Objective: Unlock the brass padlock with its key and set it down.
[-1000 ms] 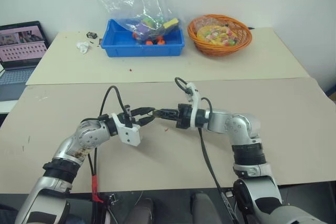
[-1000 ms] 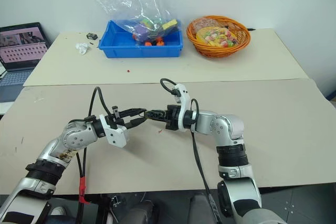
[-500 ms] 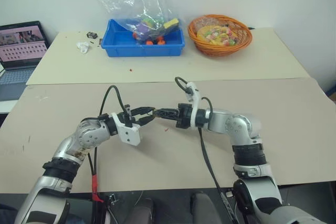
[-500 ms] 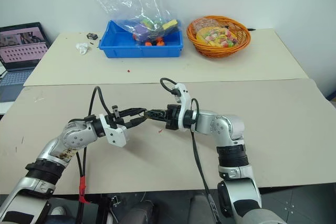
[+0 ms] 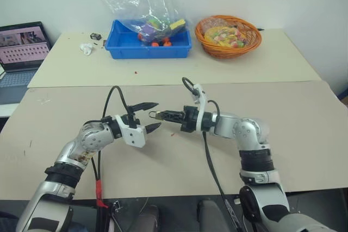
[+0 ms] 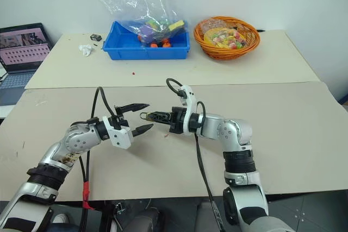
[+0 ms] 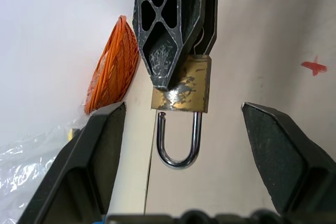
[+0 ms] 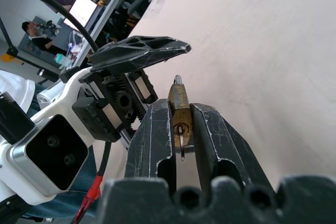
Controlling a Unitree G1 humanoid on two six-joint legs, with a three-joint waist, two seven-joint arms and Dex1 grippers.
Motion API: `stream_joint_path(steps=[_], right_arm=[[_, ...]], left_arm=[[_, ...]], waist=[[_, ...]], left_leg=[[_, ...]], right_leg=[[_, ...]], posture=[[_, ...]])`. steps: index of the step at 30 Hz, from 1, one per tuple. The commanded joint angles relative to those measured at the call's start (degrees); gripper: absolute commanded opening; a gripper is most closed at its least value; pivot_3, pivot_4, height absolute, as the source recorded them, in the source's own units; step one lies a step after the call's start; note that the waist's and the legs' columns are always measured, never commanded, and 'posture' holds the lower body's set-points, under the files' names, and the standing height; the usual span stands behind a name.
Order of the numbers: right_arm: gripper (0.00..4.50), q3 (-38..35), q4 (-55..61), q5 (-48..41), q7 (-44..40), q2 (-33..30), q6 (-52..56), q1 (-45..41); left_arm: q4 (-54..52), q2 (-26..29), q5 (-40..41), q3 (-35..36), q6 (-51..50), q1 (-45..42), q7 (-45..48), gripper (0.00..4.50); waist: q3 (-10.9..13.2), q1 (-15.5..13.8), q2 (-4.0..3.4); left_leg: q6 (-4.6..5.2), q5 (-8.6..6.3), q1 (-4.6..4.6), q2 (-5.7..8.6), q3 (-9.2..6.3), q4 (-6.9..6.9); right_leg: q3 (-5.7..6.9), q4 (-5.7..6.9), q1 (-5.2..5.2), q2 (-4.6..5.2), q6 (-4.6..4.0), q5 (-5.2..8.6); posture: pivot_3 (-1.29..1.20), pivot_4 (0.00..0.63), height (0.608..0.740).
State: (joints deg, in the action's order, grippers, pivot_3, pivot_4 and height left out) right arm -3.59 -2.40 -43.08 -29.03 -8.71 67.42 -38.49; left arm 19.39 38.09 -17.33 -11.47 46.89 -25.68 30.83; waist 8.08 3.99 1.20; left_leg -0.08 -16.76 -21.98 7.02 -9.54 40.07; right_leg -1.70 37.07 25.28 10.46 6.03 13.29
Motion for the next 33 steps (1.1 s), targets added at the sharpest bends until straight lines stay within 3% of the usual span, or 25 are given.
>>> stream_joint_path(steps=[1, 4, 8, 14, 19, 22, 29, 33], right_arm=[[0.15, -1.7, -4.4, 2.8, -3.9, -5.8, -5.4, -1.9], [0.15, -0.9, -5.8, 4.1, -7.7, -10.0, -8.0, -2.0], [0.15, 2.0, -2.8, 5.7, -18.7, -15.4, -16.2, 0.9], [0.15, 1.3, 6.7, 0.5, -27.1, -16.4, -18.8, 4.2], [0.15, 2.6, 8.3, 1.0, -27.5, -16.6, -19.3, 4.7], [0.15, 2.9, 8.3, 0.9, -27.8, -16.6, -19.3, 4.7], [0.15, 3.1, 8.1, 1.5, -27.6, -16.5, -19.8, 5.2], [0.15, 2.7, 8.8, 0.4, -28.1, -16.6, -19.4, 5.2]], left_arm=[[-8.0, 2.6, 12.9, 0.7, -7.4, 3.0, 8.0, 3.55], [-15.1, 4.0, 24.4, 0.8, -16.8, 5.3, 15.6, 3.55], [-26.2, 5.9, 41.1, 0.5, -41.3, 7.6, 23.4, 3.55], [-34.7, 4.4, 56.1, 3.2, -66.9, 5.9, 21.6, 3.55], [-37.3, 2.9, 61.2, 5.8, -74.7, 4.3, 21.6, 3.55], [-38.7, 1.9, 64.3, 7.7, -78.0, 3.6, 21.8, 2.84], [-40.8, 1.9, 73.2, 11.3, -88.1, 2.4, 21.6, 0.18], [-39.4, 1.7, 71.1, 11.3, -89.1, 2.1, 21.3, 0.03]], waist=[[0.0, 0.0, 0.00], [0.0, -0.1, 0.00], [0.0, 0.0, 0.00], [0.0, 0.1, 0.00], [0.0, -0.5, 0.00], [0.0, -0.8, 0.00], [0.0, -1.4, 0.01], [0.0, -1.6, 0.00]], left_leg=[[0.00, 0.00, 0.00, 0.01, 0.02, 0.00], [0.02, -0.01, -0.06, 0.01, 0.02, 0.00], [0.05, -0.03, -0.06, -0.01, 0.04, 0.00], [0.12, -0.07, 0.03, -0.04, 0.17, 0.04], [0.12, -0.07, 0.26, -0.04, 0.20, 0.06], [0.10, -0.06, 0.29, -0.04, 0.23, 0.04], [0.10, -0.06, 0.27, -0.05, 0.29, 0.03], [0.10, -0.06, 0.30, -0.04, 0.31, 0.03]], right_leg=[[-0.01, 0.00, 0.00, 0.01, 0.00, 0.00], [-0.02, 0.00, 0.06, 0.02, 0.00, 0.00], [-0.04, 0.00, 0.06, 0.01, 0.00, 0.00], [-0.16, 0.05, 0.04, -0.07, 0.01, 0.00], [-0.18, 0.00, -0.15, -0.08, 0.00, 0.00], [-0.21, -0.03, -0.15, -0.09, 0.00, 0.00], [-0.29, -0.06, -0.12, -0.08, 0.00, 0.00], [-0.30, -0.21, -0.13, -0.08, 0.00, 0.00]], posture=[[0.00, 0.150, 0.740], [0.00, 0.150, 0.740], [0.00, 0.150, 0.740], [0.00, 0.150, 0.740], [0.00, 0.150, 0.740], [0.00, 0.150, 0.740], [0.00, 0.150, 0.740], [0.00, 0.150, 0.740]])
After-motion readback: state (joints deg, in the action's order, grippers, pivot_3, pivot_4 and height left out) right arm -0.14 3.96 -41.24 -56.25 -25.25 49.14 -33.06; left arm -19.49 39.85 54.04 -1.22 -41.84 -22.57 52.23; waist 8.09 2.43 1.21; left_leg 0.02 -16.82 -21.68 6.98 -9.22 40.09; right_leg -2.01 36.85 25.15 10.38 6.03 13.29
